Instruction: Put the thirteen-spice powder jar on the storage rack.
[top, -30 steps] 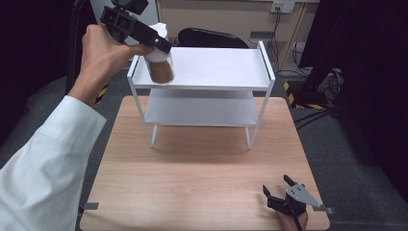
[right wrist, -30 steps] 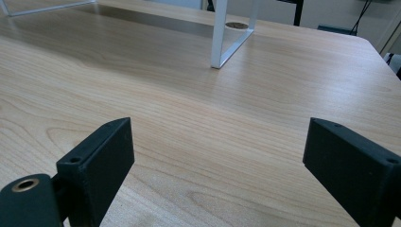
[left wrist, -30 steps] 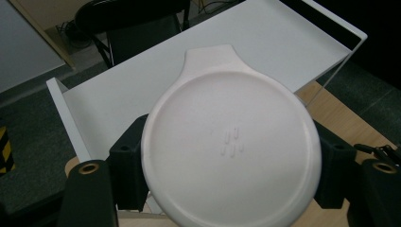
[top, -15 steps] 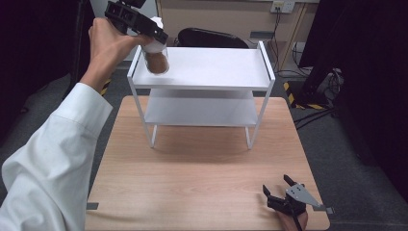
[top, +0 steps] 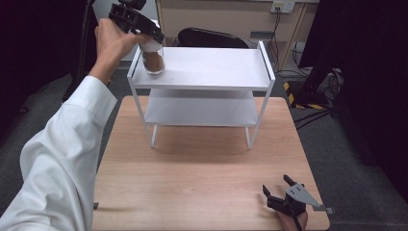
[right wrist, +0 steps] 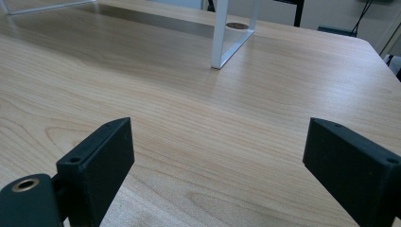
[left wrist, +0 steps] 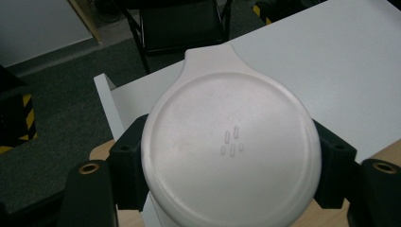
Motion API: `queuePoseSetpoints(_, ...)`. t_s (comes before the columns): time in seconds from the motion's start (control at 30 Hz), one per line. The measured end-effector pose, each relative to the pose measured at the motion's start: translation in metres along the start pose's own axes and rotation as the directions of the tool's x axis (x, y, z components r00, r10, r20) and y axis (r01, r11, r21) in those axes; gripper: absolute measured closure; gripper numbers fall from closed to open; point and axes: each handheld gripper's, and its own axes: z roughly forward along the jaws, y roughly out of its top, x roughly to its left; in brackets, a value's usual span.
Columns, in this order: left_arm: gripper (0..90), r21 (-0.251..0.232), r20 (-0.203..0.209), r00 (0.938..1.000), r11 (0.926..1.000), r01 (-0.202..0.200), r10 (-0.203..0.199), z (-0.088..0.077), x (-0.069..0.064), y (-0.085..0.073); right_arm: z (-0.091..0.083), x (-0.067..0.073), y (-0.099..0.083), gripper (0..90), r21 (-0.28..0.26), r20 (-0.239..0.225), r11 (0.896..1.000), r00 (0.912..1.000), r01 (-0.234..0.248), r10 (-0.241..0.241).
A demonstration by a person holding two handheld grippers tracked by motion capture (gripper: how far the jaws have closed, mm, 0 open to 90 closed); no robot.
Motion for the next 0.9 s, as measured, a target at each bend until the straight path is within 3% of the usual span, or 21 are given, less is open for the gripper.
queuePoseSetpoints(0.4, 30.4, 0.023, -0.014, 0.9999, 0.9997, -0.004, 0.004, 0.011, 0.004, 0.004, 0.0, 0.0, 0.0, 9.3, 0.001, -0.001, 1.0, 1.0, 0.0, 0.0)
queuePoseSetpoints(0.73, 30.2, 0.002, 0.006, 0.9998, 0.9998, 0.021, -0.021, 0.012, 0.011, -0.002, 0.0, 0.001, 0.001, 9.3, 0.004, -0.001, 1.0, 1.0, 0.006, -0.006)
queuePoseSetpoints(0.9, 30.0, -0.011, 0.006, 1.0, 0.9999, 0.008, -0.008, 0.012, 0.011, -0.005, 0.0, 0.001, 0.001, 9.3, 0.007, -0.005, 1.0, 0.9999, 0.015, -0.015)
